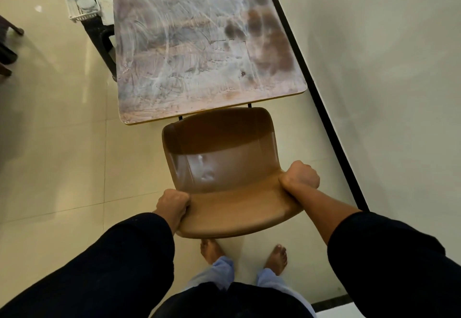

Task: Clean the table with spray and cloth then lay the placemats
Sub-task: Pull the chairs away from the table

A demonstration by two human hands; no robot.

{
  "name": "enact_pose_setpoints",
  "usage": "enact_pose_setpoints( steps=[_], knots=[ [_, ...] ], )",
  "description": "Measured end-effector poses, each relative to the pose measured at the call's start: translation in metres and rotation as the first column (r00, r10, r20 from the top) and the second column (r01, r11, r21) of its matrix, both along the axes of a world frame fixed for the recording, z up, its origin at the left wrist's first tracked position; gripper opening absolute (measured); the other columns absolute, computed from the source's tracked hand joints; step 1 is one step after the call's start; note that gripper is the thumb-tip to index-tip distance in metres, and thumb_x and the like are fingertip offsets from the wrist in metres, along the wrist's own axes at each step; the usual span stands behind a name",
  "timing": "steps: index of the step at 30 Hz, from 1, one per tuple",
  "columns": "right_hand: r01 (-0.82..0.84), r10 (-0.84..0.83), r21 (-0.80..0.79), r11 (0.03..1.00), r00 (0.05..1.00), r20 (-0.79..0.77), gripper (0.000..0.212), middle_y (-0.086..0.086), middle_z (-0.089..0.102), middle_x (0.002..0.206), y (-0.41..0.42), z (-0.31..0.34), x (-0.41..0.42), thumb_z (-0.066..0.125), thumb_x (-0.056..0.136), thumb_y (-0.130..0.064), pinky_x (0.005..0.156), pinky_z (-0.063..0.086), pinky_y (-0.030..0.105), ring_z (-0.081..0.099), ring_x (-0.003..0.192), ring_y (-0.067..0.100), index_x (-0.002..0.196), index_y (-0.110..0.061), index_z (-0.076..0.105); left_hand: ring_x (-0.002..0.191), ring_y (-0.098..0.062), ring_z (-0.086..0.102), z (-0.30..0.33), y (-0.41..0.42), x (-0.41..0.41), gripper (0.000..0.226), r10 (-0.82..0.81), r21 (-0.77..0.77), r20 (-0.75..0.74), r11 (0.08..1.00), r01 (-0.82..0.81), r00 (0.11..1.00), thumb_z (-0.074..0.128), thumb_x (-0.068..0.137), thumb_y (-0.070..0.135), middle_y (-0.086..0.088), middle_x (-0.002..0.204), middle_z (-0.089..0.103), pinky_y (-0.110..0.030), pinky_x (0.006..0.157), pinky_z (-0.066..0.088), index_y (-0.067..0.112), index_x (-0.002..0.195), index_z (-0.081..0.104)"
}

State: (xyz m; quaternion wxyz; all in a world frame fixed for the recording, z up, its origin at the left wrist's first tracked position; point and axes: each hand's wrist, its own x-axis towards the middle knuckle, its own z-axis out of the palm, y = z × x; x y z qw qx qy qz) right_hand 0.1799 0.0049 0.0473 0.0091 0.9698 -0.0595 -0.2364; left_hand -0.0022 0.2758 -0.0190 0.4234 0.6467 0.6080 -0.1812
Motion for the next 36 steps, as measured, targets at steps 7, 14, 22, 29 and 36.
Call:
enact_pose_setpoints(
  steps=[7, 14, 22, 29, 36],
  knots=[
    [-0.027, 0.026, -0.063, 0.998, 1.0, -0.018, 0.021, 0.001, 0.061, 0.076, 0.015, -0.005, 0.004, 0.061, 0.101, -0.035, 0.059, 0.05, 0.027, 0.063, 0.065, 0.018, 0.089, -0.019, 0.067, 0.091, -0.038, 0.069, -0.008, 0.02, 0.009, 0.021, -0.135, -0.034, -0.081, 0.991, 0.132, 0.988, 0.065, 0.092, 0.003, -0.018, 0.091, 0.069, -0.051, 0.091, 0.061, 0.01, 0.072, 0.063],
    [-0.32, 0.303, -0.079, 0.944, 0.938, -0.169, 0.022, 0.006, 0.063, 0.113, 0.021, 0.002, -0.004, 0.054, 0.1, -0.036, 0.077, 0.055, 0.033, 0.064, 0.09, 0.023, 0.115, -0.022, 0.064, 0.101, -0.031, 0.07, 0.009, 0.013, 0.036, 0.027, -0.421, -0.142, -0.192, 0.906, 0.4, 0.886, 0.06, 0.101, 0.034, -0.013, 0.11, 0.069, -0.045, 0.1, 0.059, 0.011, 0.113, 0.067],
    [-0.613, 0.631, 0.16, 0.774, 0.723, -0.282, 0.043, 0.0, 0.068, 0.104, 0.016, 0.023, -0.026, 0.04, 0.099, -0.063, 0.094, 0.049, 0.046, 0.064, 0.1, 0.023, 0.107, -0.029, 0.066, 0.119, -0.021, 0.066, 0.067, -0.024, 0.02, 0.074, -0.86, -0.104, -0.062, 0.51, 0.854, 0.506, 0.031, 0.098, 0.081, 0.002, 0.134, 0.069, -0.046, 0.107, 0.052, 0.032, 0.143, 0.064],
    [-0.851, 0.908, 0.316, 0.419, 0.395, -0.14, 0.09, -0.007, 0.055, 0.15, -0.023, 0.056, -0.048, 0.036, 0.085, -0.09, 0.105, 0.046, 0.04, 0.054, 0.131, 0.018, 0.153, -0.031, 0.044, 0.137, -0.014, 0.058, 0.111, -0.062, -0.03, 0.11, -0.985, 0.318, -0.104, 0.1, 0.943, 0.14, 0.034, 0.075, 0.105, 0.012, 0.159, 0.055, -0.037, 0.109, 0.048, 0.037, 0.161, 0.041],
    [-0.919, 0.921, 0.086, 0.384, 0.389, 0.038, 0.038, -0.006, 0.072, 0.104, -0.028, 0.038, -0.058, 0.067, 0.078, -0.018, 0.081, 0.059, 0.039, 0.068, 0.09, 0.019, 0.113, -0.03, 0.066, 0.14, -0.014, 0.058, 0.108, -0.088, -0.029, 0.067, -0.944, 0.478, -0.275, 0.032, 0.878, 0.184, 0.062, 0.1, 0.031, 0.011, 0.16, 0.055, -0.03, 0.094, 0.053, 0.039, 0.162, 0.04]
  ],
)
